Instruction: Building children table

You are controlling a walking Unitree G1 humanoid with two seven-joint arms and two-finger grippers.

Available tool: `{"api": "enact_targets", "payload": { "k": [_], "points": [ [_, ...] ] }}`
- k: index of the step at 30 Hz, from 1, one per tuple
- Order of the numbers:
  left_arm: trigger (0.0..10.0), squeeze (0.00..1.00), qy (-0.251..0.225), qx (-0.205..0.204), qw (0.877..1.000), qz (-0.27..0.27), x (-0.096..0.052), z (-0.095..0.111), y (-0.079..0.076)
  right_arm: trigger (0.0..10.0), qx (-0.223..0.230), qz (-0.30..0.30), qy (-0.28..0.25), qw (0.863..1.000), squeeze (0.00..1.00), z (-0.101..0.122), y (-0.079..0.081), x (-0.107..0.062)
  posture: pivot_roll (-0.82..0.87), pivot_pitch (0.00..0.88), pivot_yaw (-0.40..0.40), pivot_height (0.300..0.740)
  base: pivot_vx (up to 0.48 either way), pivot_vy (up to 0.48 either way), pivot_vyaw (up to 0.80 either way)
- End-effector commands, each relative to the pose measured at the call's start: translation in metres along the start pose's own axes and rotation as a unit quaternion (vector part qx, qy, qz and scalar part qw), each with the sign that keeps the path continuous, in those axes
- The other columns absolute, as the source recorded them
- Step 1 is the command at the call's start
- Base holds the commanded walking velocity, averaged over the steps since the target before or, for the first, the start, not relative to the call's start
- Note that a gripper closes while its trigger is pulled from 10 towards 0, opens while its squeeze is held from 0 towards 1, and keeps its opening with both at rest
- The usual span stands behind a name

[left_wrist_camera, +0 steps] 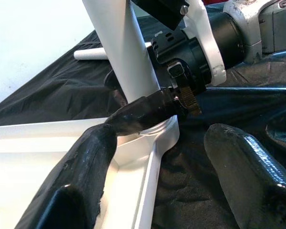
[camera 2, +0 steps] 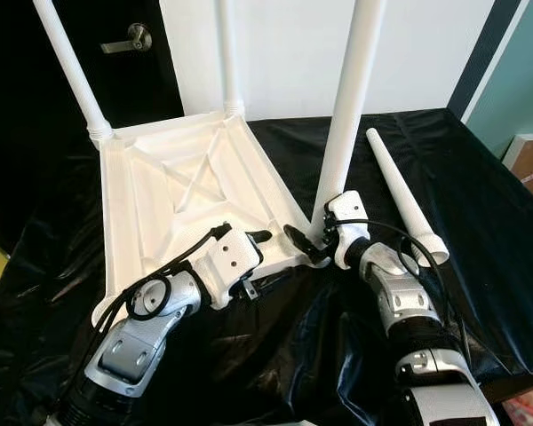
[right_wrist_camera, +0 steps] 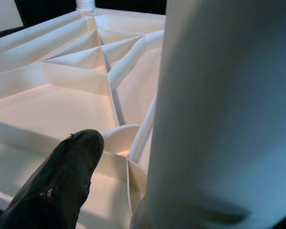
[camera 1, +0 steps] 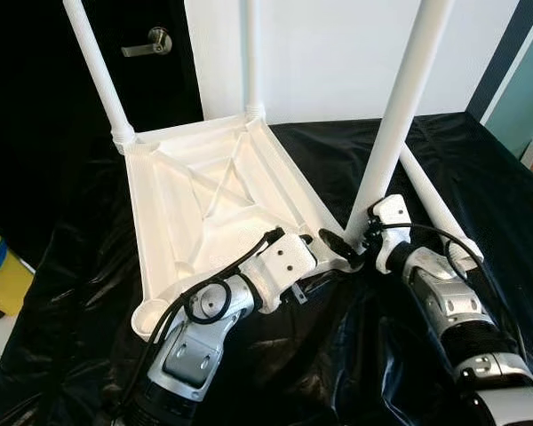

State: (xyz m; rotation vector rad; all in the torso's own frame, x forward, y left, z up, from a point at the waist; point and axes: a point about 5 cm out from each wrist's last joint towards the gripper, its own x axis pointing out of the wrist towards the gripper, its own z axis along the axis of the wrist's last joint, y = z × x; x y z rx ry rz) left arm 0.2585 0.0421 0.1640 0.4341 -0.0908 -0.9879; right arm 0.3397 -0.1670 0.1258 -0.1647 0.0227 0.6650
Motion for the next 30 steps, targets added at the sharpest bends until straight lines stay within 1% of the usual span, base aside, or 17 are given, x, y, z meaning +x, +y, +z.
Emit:
{"api": "enact_targets", "payload": {
  "k": [1,2,3,8,14,15,18,26,27,29,30],
  "points": [
    [10.0,0.0,0.012,0.003,0.999,0.039,-0.001,-0.004,0.004,8.9,-0.007,0.016,0.011,1.0,0.0,-0.002,0.003,0.003,-0.02,0.007,-0.014,0.74,0.0,0.0,0.0],
    [10.0,0.0,0.019,0.005,0.999,0.04,-0.002,-0.007,0.004,2.0,-0.006,0.02,0.013,1.0,0.0,-0.003,0.002,0.003,-0.02,0.007,-0.014,0.74,0.0,0.0,0.0],
    [10.0,0.0,0.023,0.007,0.999,0.04,-0.003,-0.009,0.003,0.0,-0.005,0.023,0.015,1.0,0.0,-0.005,0.001,0.003,-0.02,0.008,-0.017,0.74,0.0,0.0,0.0],
    [10.0,0.0,0.025,0.003,0.999,0.038,-0.004,-0.01,-0.001,0.0,0.002,0.024,0.023,0.999,0.0,-0.011,-0.001,0.0,-0.01,0.007,-0.021,0.74,0.0,0.0,0.0],
    [10.0,0.0,0.026,0.004,0.999,0.036,-0.004,-0.011,-0.001,0.0,0.007,0.023,0.029,0.999,0.0,-0.016,-0.003,-0.002,-0.02,0.0,-0.014,0.74,0.0,0.0,0.0],
    [10.0,0.0,0.026,0.004,0.999,0.035,-0.005,-0.011,-0.001,10.0,0.01,0.024,0.032,0.999,0.0,-0.017,-0.003,-0.002,-0.02,0.0,-0.014,0.74,0.0,0.0,0.0],
    [10.0,0.0,0.026,0.006,0.999,0.031,-0.005,-0.012,-0.001,10.0,0.024,0.014,0.029,0.999,0.0,-0.02,-0.003,-0.003,-0.02,0.0,-0.01,0.74,0.0,0.0,0.0],
    [10.0,0.0,0.026,0.006,0.999,0.031,-0.005,-0.012,-0.001,10.0,0.024,0.014,0.029,0.999,0.0,-0.02,-0.003,-0.003,-0.02,0.0,-0.01,0.74,0.0,0.0,0.0],
    [10.0,0.0,0.027,0.006,0.999,0.031,-0.005,-0.013,-0.001,10.0,0.033,0.004,0.025,0.999,0.0,-0.021,-0.003,-0.004,-0.02,0.0,-0.01,0.74,0.0,0.0,0.0],
    [10.0,0.0,0.027,0.006,0.999,0.031,-0.005,-0.013,-0.001,10.0,0.033,0.004,0.025,0.999,0.0,-0.021,-0.003,-0.004,-0.02,0.0,-0.01,0.74,0.0,0.0,0.0],
    [10.0,0.0,0.034,0.003,0.999,0.039,-0.008,-0.016,0.001,10.0,0.052,-0.061,0.03,0.996,0.0,-0.024,0.0,-0.002,0.0,0.0,-0.014,0.74,0.0,0.0,0.0]
  ]
}}
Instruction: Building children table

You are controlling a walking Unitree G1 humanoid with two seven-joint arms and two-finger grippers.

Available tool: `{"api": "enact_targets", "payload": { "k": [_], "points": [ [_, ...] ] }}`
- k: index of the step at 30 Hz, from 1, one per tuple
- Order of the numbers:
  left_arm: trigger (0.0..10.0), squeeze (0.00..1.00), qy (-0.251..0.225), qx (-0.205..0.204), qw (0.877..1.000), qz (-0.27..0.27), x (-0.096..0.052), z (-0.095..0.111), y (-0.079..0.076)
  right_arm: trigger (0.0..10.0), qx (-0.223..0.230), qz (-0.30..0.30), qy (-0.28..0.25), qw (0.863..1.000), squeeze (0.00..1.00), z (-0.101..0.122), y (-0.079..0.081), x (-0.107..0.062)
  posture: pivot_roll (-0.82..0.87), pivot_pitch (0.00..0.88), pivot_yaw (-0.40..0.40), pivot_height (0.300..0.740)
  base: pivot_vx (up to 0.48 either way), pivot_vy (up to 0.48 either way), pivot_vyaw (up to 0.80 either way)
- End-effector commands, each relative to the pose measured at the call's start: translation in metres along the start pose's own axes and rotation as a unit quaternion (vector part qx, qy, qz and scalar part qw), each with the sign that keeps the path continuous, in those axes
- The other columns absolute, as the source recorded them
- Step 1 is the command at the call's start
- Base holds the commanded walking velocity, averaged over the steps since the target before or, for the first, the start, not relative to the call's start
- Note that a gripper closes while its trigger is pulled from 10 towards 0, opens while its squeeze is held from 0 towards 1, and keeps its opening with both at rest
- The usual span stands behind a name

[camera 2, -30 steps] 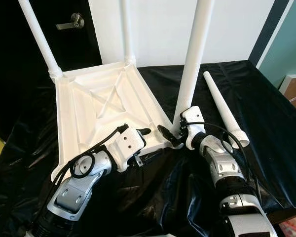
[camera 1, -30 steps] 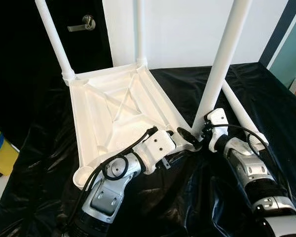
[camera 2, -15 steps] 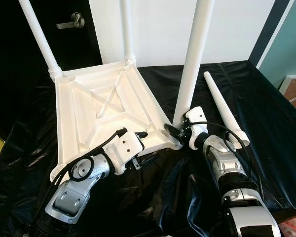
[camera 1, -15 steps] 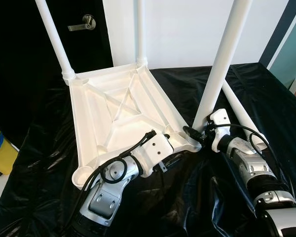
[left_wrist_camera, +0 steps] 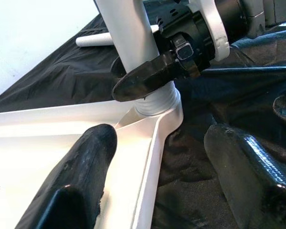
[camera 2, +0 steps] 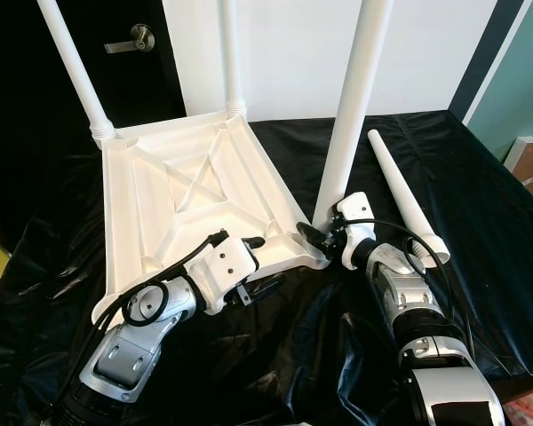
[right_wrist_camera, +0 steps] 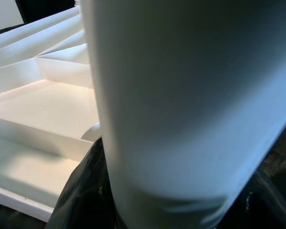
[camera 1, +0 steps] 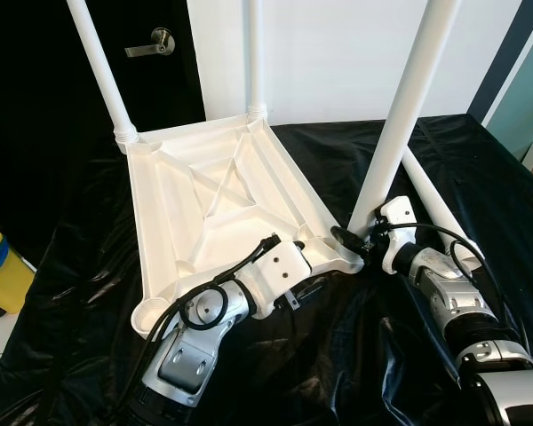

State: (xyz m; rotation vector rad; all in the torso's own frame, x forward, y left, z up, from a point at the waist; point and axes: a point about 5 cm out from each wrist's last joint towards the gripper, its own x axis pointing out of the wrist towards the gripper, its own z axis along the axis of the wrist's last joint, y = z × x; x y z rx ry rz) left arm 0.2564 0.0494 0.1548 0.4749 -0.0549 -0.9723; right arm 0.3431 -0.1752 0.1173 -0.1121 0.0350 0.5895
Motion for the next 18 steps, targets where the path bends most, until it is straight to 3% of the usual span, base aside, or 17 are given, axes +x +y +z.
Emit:
{"api": "enact_targets", "payload": {
  "k": [1,5,6,8,9,12,13,14,16,18],
  "points": [
    [10.0,0.0,0.021,-0.01,0.999,0.043,-0.004,-0.01,0.005,10.0,0.054,-0.106,0.036,0.992,0.0,-0.019,0.011,0.002,0.0,0.0,-0.013,0.74,0.0,0.0,0.0],
    [10.0,0.0,0.021,-0.01,0.999,0.043,-0.004,-0.01,0.005,10.0,0.054,-0.106,0.036,0.992,0.0,-0.019,0.011,0.002,0.0,0.0,-0.013,0.74,0.0,0.0,0.0],
    [10.0,0.0,0.033,-0.012,0.998,0.047,-0.006,-0.014,0.005,10.0,0.071,-0.177,0.044,0.981,0.0,-0.022,0.02,0.003,0.0,0.0,-0.011,0.74,0.0,0.0,0.0],
    [10.0,0.0,0.033,-0.012,0.998,0.047,-0.006,-0.014,0.005,10.0,0.071,-0.177,0.044,0.981,0.0,-0.022,0.02,0.003,0.0,0.0,-0.011,0.74,0.0,0.0,0.0],
    [10.0,0.0,0.043,-0.016,0.998,0.05,-0.008,-0.018,0.006,10.0,0.085,-0.247,0.047,0.964,0.0,-0.024,0.035,0.007,0.0,0.0,-0.002,0.74,0.0,0.0,0.0],
    [10.0,0.0,0.043,-0.016,0.998,0.05,-0.008,-0.018,0.006,10.0,0.085,-0.247,0.047,0.964,0.0,-0.024,0.035,0.007,0.0,0.0,-0.002,0.74,0.0,0.0,0.0],
    [10.0,0.0,0.051,-0.025,0.997,0.056,-0.007,-0.021,0.008,10.0,0.101,-0.275,0.045,0.955,0.0,-0.025,0.057,0.016,0.0,0.0,0.004,0.74,0.0,0.0,0.0],
    [10.0,0.0,0.051,-0.025,0.997,0.056,-0.007,-0.021,0.008,10.0,0.101,-0.275,0.045,0.955,0.0,-0.025,0.057,0.016,0.0,0.0,0.004,0.74,0.0,0.0,0.0],
    [10.0,0.0,0.064,-0.044,0.993,0.085,-0.007,-0.025,0.018,10.0,0.112,-0.276,0.025,0.954,0.0,-0.018,0.076,0.026,0.0,0.0,0.006,0.74,0.0,0.0,0.0],
    [10.0,0.0,0.07,-0.05,0.991,0.103,-0.008,-0.027,0.024,10.0,0.114,-0.271,0.019,0.956,0.0,-0.017,0.077,0.027,0.0,0.0,0.005,0.74,0.0,0.0,0.0]
  ]
}}
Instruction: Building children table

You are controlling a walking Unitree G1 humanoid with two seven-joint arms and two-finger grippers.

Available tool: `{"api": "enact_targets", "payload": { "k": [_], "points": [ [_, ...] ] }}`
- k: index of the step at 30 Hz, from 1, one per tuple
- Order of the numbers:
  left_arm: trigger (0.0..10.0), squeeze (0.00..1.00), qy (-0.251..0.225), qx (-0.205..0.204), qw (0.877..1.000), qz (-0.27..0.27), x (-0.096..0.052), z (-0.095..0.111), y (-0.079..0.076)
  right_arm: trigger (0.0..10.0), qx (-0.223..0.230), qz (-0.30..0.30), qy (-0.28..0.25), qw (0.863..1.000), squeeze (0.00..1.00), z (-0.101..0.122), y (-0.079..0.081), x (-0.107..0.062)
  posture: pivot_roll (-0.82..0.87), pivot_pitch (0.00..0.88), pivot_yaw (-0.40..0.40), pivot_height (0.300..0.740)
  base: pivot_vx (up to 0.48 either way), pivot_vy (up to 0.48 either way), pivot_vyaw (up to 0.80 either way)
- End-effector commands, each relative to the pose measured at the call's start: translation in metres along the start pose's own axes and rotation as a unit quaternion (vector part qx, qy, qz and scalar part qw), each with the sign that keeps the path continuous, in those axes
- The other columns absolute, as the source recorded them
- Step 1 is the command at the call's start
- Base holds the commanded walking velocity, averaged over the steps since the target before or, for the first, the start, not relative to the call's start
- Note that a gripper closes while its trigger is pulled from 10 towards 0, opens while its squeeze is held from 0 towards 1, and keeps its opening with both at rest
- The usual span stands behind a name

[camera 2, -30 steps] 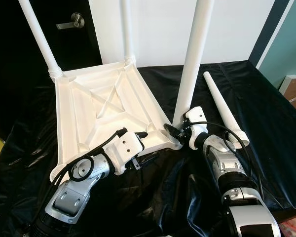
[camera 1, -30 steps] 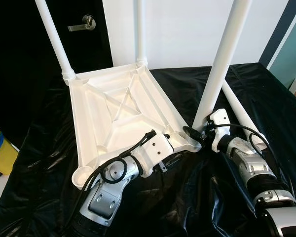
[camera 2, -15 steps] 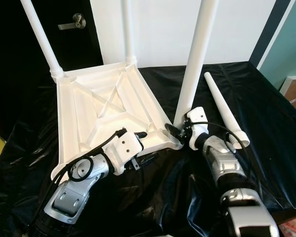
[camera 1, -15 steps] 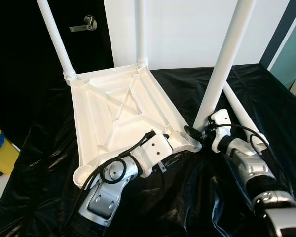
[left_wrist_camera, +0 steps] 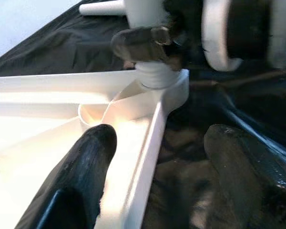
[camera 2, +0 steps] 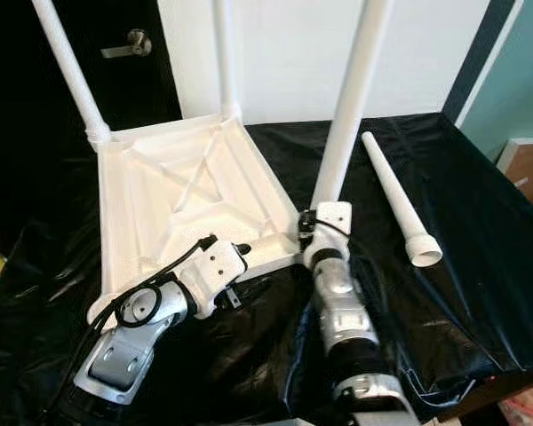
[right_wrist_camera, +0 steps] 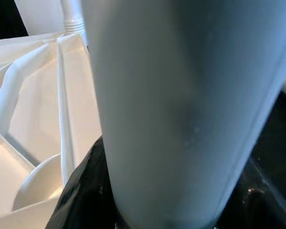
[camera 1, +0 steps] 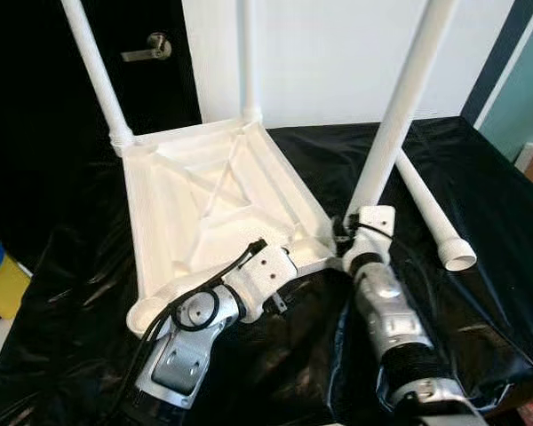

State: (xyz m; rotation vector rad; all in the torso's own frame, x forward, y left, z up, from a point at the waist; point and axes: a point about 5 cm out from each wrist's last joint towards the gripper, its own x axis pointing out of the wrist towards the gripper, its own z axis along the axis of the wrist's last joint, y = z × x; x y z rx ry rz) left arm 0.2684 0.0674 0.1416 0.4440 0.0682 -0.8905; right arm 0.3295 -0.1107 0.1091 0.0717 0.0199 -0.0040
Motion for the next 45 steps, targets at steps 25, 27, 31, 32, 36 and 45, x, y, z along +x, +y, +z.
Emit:
{"api": "enact_targets", "payload": {
  "k": [25,27,31,32,36,45],
  "points": [
    [10.0,0.0,0.069,-0.016,0.987,0.144,-0.005,-0.021,0.05,10.0,-0.022,0.051,-0.014,0.998,1.0,-0.004,-0.022,-0.03,-0.02,0.0,0.006,0.74,0.0,0.0,0.0],
    [10.0,0.0,0.076,-0.014,0.988,0.136,-0.004,-0.023,0.05,10.0,-0.029,0.063,-0.023,0.997,1.0,-0.003,-0.031,-0.036,-0.03,0.0,0.008,0.74,0.0,0.0,0.0],
    [10.0,0.0,0.091,-0.019,0.99,0.106,-0.003,-0.029,0.046,10.0,-0.044,0.073,-0.023,0.996,0.0,-0.004,-0.043,-0.047,-0.04,0.004,0.013,0.74,0.0,0.0,0.0],
    [10.0,0.0,0.096,-0.022,0.99,0.102,-0.003,-0.031,0.045,10.0,-0.046,0.075,-0.023,0.996,0.0,-0.004,-0.045,-0.048,-0.04,0.004,0.013,0.74,0.0,0.0,0.0],
    [10.0,0.0,0.115,-0.028,0.988,0.101,0.004,-0.036,0.044,10.0,-0.058,0.077,-0.029,0.995,0.0,-0.002,-0.048,-0.051,-0.06,0.02,0.022,0.74,0.0,0.0,0.0],
    [10.0,0.0,0.19,-0.094,0.964,0.161,0.023,-0.047,0.061,10.0,-0.038,0.071,-0.04,0.996,0.0,0.003,-0.036,-0.051,-0.08,0.034,0.04,0.74,0.0,0.0,0.0]
  ]
}}
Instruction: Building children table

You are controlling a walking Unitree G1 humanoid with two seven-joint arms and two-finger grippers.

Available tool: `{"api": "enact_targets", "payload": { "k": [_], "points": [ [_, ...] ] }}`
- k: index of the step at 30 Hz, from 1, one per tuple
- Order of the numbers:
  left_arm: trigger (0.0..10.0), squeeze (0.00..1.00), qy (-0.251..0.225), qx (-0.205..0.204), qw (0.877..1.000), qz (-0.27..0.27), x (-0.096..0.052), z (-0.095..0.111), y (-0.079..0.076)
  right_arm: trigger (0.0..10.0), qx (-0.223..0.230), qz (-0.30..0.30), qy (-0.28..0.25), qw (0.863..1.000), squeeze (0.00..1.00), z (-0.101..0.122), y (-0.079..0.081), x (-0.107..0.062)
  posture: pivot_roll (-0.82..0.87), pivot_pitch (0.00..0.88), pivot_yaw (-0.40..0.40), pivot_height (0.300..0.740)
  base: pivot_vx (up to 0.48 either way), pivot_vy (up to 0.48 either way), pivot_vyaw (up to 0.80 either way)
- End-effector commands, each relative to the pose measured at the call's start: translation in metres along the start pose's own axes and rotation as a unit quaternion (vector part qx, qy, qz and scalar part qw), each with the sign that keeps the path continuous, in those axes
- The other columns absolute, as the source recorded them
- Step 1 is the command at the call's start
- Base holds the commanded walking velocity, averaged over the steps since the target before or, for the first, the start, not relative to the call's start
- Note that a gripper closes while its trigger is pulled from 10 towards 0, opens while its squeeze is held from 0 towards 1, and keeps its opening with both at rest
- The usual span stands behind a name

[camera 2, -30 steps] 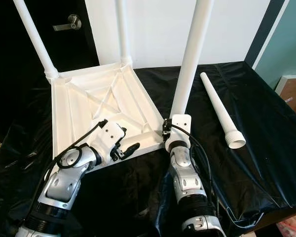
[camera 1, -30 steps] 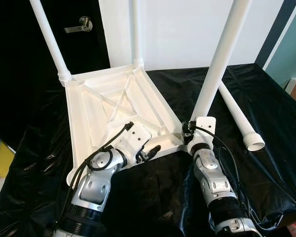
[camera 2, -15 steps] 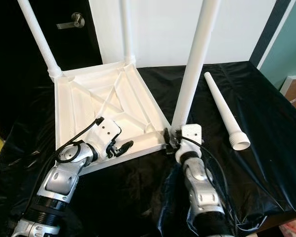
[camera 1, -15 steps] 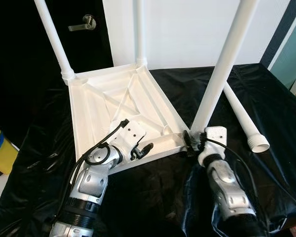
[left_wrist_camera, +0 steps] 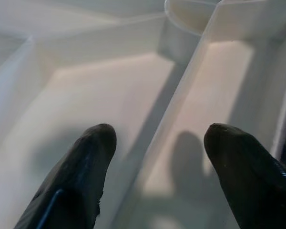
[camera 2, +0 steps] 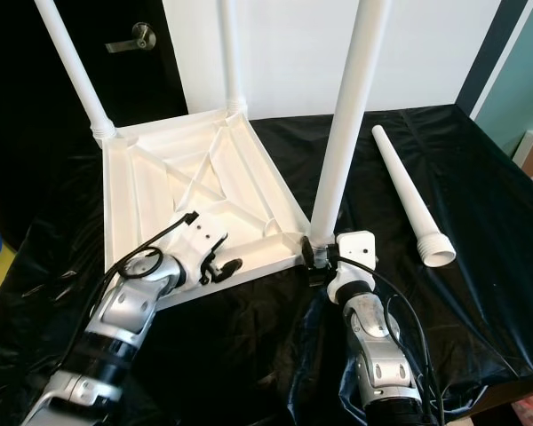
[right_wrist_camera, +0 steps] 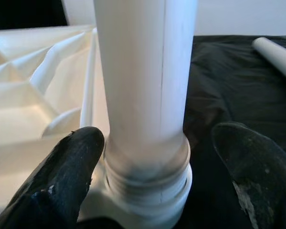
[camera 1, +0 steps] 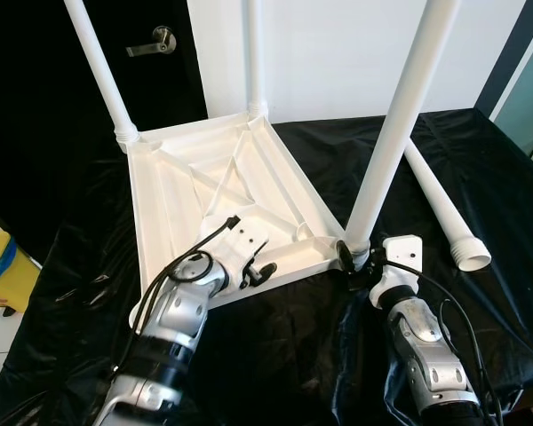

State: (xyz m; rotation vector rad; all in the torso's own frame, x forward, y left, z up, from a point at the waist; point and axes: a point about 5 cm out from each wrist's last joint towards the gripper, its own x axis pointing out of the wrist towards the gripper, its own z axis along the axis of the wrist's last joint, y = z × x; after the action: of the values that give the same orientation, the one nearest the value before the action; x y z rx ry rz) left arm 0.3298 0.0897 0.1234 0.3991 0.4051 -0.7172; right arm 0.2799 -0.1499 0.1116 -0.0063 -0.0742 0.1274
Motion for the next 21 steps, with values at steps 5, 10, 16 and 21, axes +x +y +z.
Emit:
{"api": "enact_targets", "payload": {
  "k": [5,10,16,21],
  "points": [
    [10.0,0.0,0.054,-0.034,0.99,0.13,0.007,-0.015,0.019,10.0,0.007,0.007,0.004,1.0,0.0,0.0,0.008,-0.001,-0.09,0.037,0.048,0.74,0.0,0.0,0.0],
    [10.0,0.0,0.056,-0.068,0.991,0.101,0.008,-0.018,0.018,10.0,0.003,-0.001,0.0,1.0,0.0,0.003,0.006,-0.001,-0.1,0.04,0.055,0.74,0.0,0.0,0.0],
    [0.0,0.0,0.052,-0.097,0.993,0.041,0.008,-0.02,0.007,10.0,0.002,-0.008,-0.002,1.0,0.0,0.004,0.004,-0.001,-0.1,0.044,0.055,0.74,0.0,0.0,0.0],
    [0.0,0.0,0.054,-0.097,0.994,0.017,0.01,-0.02,-0.004,10.0,0.001,-0.009,-0.001,1.0,0.0,0.004,0.004,-0.002,-0.1,0.043,0.055,0.74,0.0,0.0,0.0]
  ]
}}
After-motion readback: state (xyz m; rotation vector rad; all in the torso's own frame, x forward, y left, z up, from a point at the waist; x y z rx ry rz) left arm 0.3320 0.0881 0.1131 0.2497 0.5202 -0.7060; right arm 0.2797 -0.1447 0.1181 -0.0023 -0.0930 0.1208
